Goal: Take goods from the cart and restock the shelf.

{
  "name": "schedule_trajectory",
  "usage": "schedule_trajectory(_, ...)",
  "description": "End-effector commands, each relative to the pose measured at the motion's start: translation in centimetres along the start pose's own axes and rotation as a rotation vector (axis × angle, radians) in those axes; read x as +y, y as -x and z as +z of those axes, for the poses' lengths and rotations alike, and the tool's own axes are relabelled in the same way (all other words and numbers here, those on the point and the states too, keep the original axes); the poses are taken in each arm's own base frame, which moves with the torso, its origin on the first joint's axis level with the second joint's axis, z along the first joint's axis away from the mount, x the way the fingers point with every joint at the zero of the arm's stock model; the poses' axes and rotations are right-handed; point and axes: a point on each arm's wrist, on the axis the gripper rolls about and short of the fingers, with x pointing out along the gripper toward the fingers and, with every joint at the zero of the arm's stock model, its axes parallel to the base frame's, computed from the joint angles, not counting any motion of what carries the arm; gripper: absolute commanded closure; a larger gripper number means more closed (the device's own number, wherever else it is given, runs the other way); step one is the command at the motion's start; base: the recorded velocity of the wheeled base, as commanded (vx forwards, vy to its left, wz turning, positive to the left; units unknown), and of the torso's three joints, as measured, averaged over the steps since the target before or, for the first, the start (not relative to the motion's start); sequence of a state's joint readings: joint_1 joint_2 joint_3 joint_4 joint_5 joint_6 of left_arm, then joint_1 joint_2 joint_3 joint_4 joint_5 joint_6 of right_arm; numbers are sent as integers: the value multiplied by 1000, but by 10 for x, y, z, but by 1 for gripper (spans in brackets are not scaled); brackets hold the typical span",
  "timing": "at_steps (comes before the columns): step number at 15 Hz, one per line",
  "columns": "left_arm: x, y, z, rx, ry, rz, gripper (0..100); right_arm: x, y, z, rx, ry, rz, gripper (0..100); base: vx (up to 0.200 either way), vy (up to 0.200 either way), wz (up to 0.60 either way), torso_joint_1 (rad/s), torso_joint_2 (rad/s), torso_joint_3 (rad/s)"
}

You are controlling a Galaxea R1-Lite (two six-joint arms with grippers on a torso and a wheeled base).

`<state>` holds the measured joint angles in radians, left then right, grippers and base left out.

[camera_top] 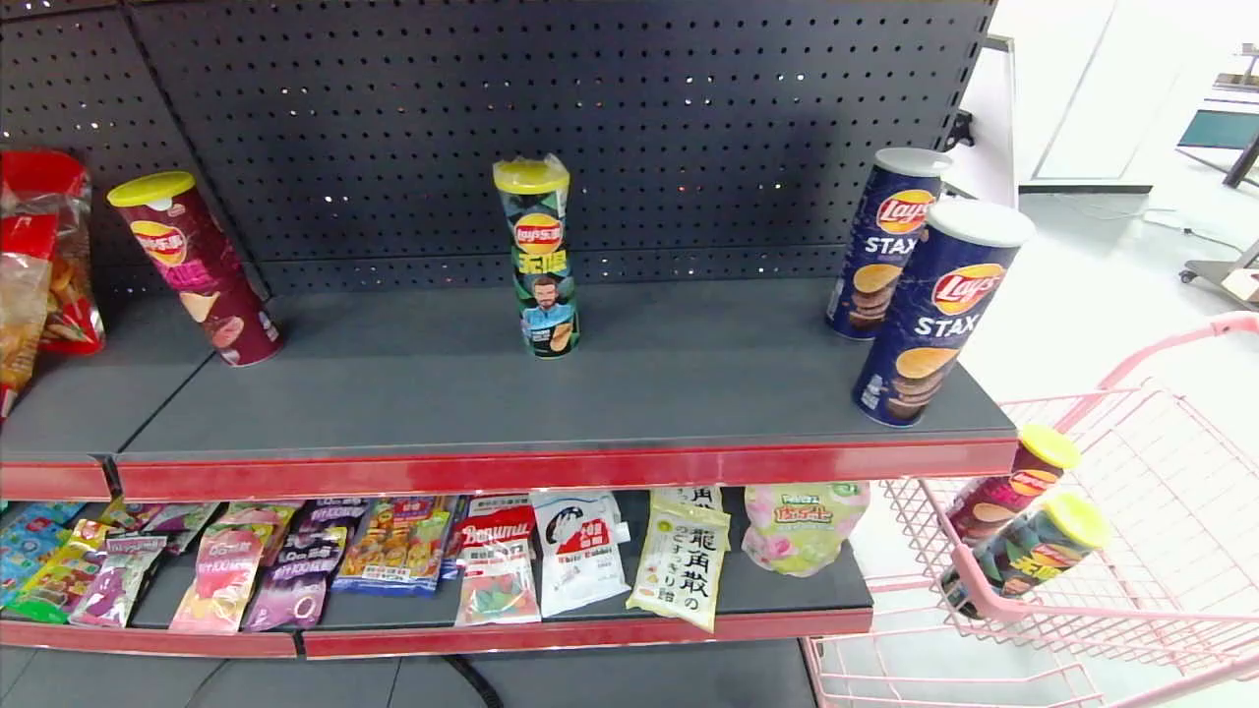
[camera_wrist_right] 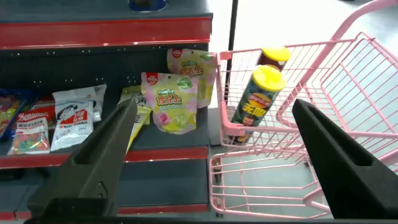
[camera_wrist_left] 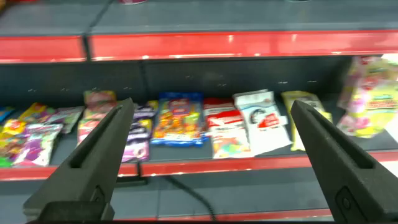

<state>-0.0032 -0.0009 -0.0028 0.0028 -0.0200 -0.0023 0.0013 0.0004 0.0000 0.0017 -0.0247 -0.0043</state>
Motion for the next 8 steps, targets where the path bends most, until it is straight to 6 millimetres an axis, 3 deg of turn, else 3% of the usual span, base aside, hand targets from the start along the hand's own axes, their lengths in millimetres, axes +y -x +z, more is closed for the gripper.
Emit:
schedule_trajectory(1,0,0,0,1,1,-1,0,0,0,0,1,0,0,0,0,-200,0,-2,2,-2)
schedule_trajectory(6,0,0,0,1,-1,-1,0,0,0,0,1,0,0,0,0,-200,0,2,4,2)
schedule_trajectory(8,0,0,0,1,1,-1,0,0,0,0,1,0,0,0,0,0,0,0,0,0)
